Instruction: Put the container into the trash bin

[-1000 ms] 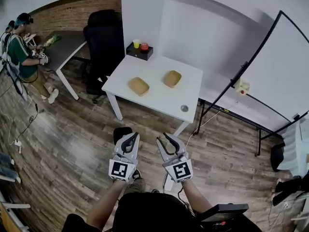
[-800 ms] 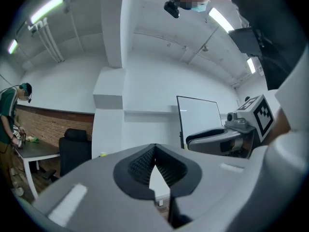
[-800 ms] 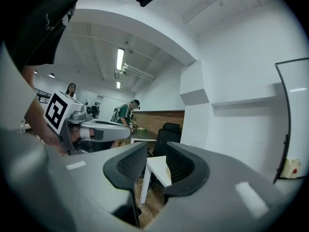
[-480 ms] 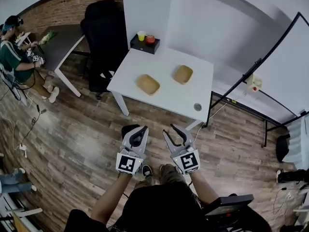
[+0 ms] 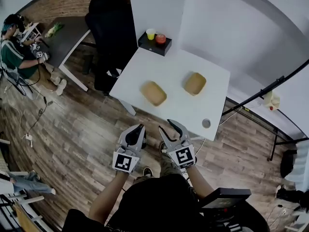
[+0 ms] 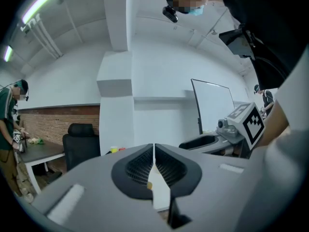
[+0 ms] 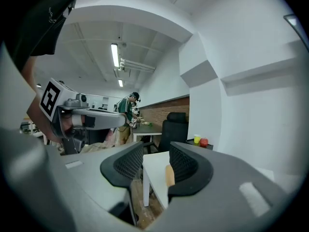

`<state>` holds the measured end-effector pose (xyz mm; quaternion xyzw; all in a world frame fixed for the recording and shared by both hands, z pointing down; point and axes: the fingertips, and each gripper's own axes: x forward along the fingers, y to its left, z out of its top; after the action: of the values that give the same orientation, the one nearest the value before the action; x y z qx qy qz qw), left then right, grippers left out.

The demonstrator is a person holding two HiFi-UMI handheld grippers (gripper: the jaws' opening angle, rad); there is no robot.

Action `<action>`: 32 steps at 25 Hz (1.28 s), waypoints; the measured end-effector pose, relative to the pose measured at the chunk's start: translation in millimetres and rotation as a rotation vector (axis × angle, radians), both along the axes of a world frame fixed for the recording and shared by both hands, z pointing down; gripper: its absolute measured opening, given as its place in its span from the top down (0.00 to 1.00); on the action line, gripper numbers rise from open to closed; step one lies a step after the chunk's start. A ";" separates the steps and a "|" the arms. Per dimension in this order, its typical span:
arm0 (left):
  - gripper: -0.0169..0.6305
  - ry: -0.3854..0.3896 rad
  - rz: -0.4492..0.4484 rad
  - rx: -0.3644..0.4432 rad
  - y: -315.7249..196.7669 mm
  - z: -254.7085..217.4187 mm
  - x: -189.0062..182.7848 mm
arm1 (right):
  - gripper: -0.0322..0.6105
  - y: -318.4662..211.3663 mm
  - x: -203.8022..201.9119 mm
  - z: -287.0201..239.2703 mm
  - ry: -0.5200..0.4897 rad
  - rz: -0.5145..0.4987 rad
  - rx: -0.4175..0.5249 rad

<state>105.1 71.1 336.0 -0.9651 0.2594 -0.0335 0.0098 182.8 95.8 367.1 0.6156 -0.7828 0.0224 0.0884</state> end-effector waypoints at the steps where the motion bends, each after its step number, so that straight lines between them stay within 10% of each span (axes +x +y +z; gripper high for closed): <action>1: 0.98 -0.006 -0.014 -0.001 -9.7 0.6 6.7 | 0.68 -12.4 8.1 5.4 -0.002 -0.016 -0.011; 14: 0.98 0.002 -0.095 -0.092 -63.8 30.1 26.5 | 0.49 -145.8 50.3 115.9 0.136 -0.142 -0.311; 24: 0.98 -0.006 -0.157 -0.112 -86.4 31.1 -10.6 | 0.07 -227.9 53.2 237.2 0.218 -0.195 -0.661; 32: 0.98 -0.010 -0.221 -0.120 -100.5 33.6 -30.9 | 0.01 -254.6 55.5 276.6 0.182 -0.138 -0.796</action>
<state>74.2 -29.3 369.6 -0.9292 0.3619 -0.0547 -0.0504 238.3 -158.8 643.7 0.4787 -0.7414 0.2631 0.3897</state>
